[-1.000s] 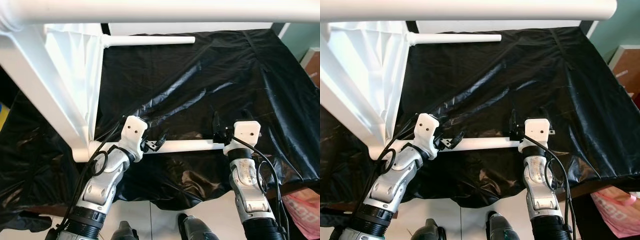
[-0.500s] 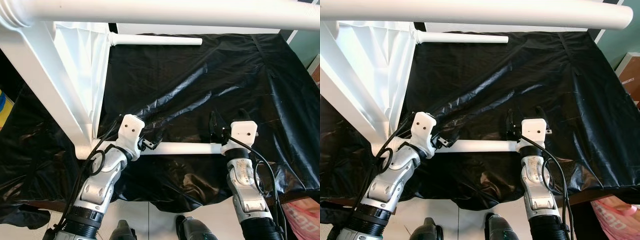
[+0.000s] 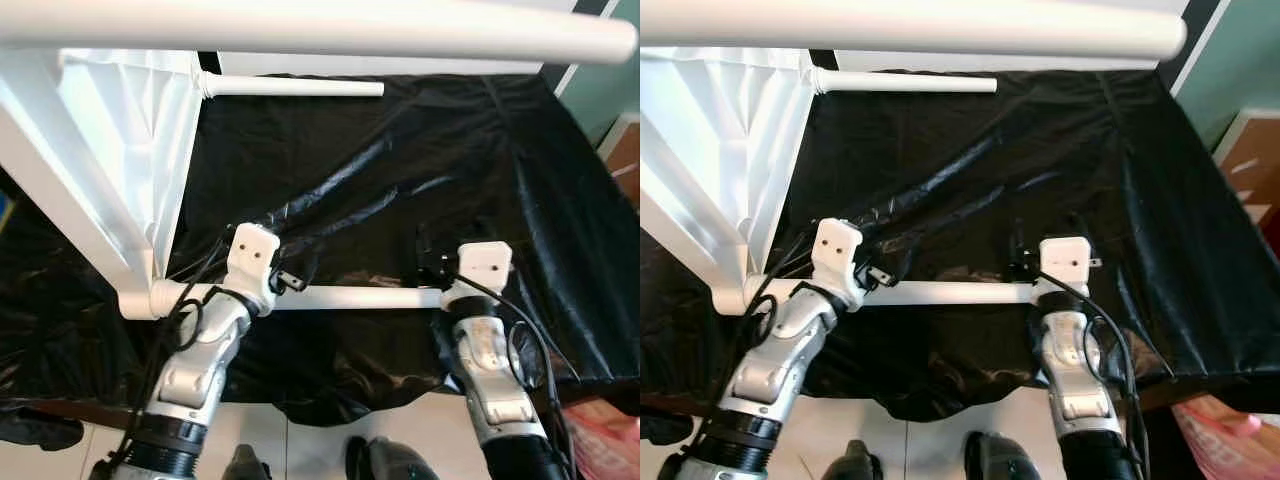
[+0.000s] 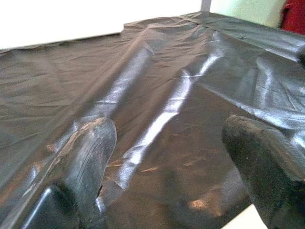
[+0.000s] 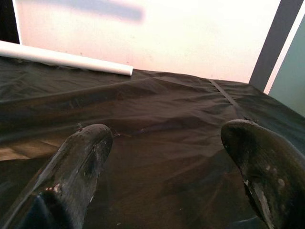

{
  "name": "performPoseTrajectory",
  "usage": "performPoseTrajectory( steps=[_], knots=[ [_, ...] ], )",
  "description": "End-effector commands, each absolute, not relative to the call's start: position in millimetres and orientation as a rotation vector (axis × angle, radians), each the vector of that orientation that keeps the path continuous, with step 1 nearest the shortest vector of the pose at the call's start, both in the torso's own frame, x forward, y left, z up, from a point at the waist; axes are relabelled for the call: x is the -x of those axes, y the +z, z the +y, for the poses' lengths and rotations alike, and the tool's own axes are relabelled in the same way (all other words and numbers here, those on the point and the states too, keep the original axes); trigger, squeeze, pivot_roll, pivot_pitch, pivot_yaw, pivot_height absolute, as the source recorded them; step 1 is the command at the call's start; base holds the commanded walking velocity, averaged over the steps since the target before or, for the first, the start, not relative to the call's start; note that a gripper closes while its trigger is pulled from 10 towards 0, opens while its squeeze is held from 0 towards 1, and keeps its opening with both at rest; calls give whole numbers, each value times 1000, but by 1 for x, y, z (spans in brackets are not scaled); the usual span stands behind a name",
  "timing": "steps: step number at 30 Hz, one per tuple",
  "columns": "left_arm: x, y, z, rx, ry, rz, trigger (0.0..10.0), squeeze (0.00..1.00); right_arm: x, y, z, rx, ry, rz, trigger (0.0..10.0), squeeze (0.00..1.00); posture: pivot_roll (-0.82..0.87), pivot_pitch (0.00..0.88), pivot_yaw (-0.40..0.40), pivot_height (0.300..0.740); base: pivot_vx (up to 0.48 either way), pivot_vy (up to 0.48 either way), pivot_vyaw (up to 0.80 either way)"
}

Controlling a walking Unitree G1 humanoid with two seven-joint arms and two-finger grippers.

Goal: Building children table

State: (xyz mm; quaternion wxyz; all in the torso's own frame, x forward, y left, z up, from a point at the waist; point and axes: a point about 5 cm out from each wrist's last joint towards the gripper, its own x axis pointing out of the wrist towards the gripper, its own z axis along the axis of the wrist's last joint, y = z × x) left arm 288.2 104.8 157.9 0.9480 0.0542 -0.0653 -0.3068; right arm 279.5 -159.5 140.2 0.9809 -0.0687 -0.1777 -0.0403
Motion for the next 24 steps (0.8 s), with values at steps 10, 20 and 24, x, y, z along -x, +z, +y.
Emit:
performPoseTrajectory(
  steps=[10,20,24],
  knots=[
    [-289,155,111,-67,-585,-106,10000,0,-277,138,-154,130,-57,-354,10000,0,39,148,-25,740,0,0,0],
    [-286,153,110,-58,-590,-90,10000,0,-276,137,-153,133,-44,-352,10000,0,45,145,-31,740,0,373,0],
    [-285,153,109,-59,-598,-89,10000,0,-276,136,-152,134,-40,-351,10000,0,46,146,-31,740,0,478,0]
  ],
)
